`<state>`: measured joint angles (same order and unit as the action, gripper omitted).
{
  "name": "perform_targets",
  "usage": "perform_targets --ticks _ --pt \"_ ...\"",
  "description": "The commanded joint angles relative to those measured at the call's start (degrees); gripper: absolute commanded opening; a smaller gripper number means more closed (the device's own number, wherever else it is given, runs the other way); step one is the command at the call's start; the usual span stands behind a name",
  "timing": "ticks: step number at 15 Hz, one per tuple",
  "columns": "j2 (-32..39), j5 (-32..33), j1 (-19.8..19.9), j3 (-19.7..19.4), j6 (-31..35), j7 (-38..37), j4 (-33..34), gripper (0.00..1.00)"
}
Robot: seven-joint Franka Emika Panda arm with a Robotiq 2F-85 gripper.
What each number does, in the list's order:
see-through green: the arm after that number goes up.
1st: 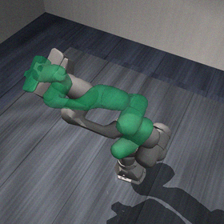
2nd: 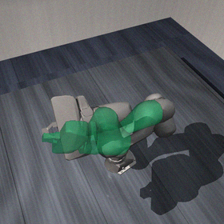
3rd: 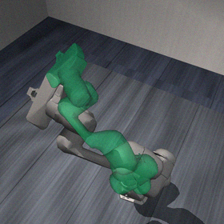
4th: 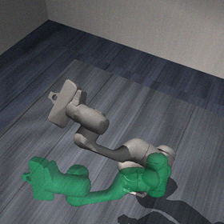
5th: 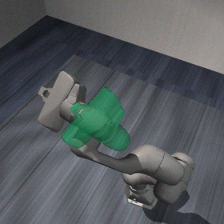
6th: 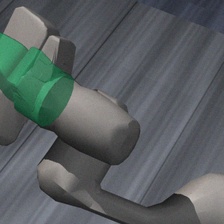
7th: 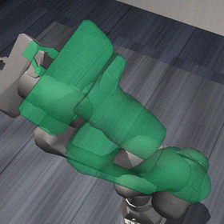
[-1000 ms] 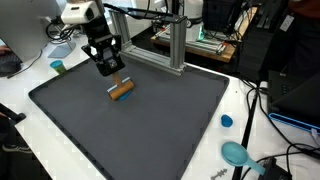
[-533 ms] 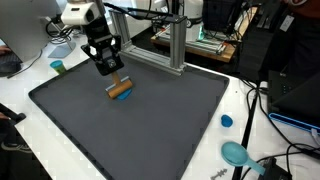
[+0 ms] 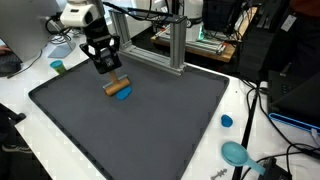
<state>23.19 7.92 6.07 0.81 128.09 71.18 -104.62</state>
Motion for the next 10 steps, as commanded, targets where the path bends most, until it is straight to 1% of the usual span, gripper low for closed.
perform_targets --ticks 1,4,5,6,7,8,9,10 --pt "0.1 -3.0 1.7 1.1 -1.8 2.2 -0.9 0.21" --pt "-7.1 -7.8 2.5 3.0 -4.1 5.6 -3.0 0.21" --pt "-9.1 -9.4 2.1 3.4 -5.1 5.8 -3.1 0.21" --pt "-10.6 -10.5 1.1 3.5 -6.1 4.2 -2.7 0.21" --pt "-12.1 -11.2 0.2 3.5 -7.7 2.4 -2.1 0.21" --pt "-13.6 -10.8 -1.2 3.2 -10.3 -1.9 -0.9 0.21" --pt "-15.3 -9.6 -2.8 2.8 -14.4 -8.2 0.2 0.21" --pt "-16.9 -8.7 -4.0 2.8 -16.2 -13.4 0.2 0.21"
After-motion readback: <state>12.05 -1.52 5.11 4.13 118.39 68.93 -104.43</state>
